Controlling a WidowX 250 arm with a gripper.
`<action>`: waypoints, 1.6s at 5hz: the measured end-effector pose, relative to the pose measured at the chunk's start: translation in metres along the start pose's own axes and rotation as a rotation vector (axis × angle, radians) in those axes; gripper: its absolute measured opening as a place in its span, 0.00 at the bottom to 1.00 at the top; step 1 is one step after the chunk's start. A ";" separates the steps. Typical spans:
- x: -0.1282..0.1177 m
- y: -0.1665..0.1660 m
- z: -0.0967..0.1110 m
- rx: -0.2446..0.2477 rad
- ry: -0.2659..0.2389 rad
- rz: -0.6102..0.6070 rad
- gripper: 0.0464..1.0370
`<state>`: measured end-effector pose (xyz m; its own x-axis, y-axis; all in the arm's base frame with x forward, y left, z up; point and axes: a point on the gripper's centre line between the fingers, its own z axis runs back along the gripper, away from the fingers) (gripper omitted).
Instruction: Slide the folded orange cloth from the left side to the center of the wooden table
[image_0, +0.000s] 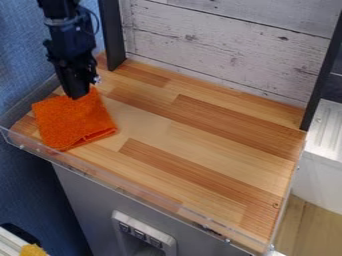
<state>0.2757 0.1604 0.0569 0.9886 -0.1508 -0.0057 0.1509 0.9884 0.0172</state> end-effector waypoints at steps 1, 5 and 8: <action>0.002 0.001 -0.024 -0.011 0.011 0.003 0.02; 0.021 -0.014 -0.046 -0.002 -0.006 0.062 0.01; 0.058 -0.085 -0.046 -0.002 -0.015 0.119 0.01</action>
<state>0.3202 0.0681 0.0089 0.9994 -0.0330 0.0107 0.0328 0.9994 0.0146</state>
